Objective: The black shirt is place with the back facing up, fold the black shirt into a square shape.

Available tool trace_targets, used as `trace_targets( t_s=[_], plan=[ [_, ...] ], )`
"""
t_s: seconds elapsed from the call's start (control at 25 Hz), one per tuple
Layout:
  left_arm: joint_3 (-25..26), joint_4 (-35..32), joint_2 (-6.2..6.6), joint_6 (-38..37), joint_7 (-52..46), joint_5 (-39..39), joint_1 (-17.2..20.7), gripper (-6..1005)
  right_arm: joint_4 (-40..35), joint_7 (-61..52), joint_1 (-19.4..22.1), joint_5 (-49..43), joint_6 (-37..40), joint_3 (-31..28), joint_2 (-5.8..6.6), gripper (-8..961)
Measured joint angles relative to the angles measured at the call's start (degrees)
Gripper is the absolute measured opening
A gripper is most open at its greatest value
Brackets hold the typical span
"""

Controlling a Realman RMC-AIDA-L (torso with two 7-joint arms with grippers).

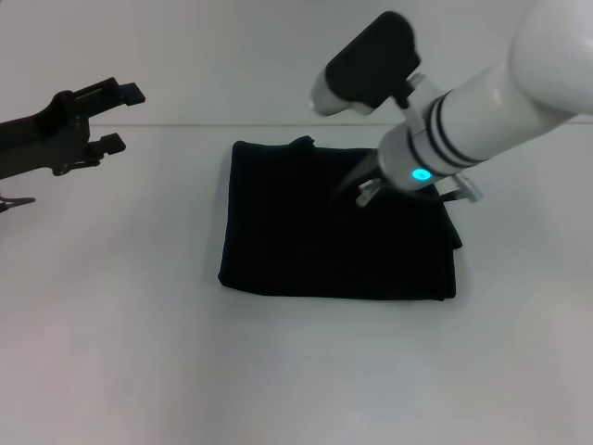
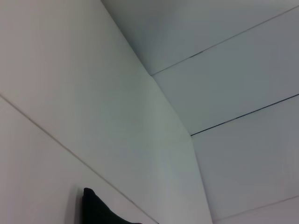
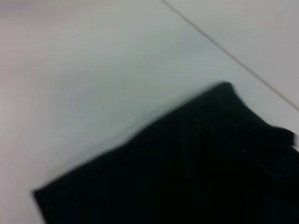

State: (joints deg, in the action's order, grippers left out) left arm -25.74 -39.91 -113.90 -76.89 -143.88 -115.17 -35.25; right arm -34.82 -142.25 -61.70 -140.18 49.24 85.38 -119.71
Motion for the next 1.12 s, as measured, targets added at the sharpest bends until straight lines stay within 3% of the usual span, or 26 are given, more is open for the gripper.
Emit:
trace_targets(
  t_s=[0.2,0.36,0.64,1.12],
  plan=[
    [0.0,0.0,0.06,-0.3,0.0,0.06,-0.09,940,-9.51,-9.09,4.9,-13.84,3.38,-3.56,0.15,15],
    [-0.01,0.0,0.07,-0.24,0.0,0.09,-0.18,939,-13.73,-10.84,7.74,-17.68,4.42,-6.98,0.2,14],
    [-0.01,0.0,0.09,-0.37,0.0,0.19,-0.43,939,-11.88,-10.92,8.27,-21.52,1.79,-12.47,0.1,15],
    [-0.01,0.01,-0.32,-0.39,0.0,0.63,0.1,939,-4.09,-10.97,7.33,-20.41,-8.87,-13.15,-0.17,15]
  ],
)
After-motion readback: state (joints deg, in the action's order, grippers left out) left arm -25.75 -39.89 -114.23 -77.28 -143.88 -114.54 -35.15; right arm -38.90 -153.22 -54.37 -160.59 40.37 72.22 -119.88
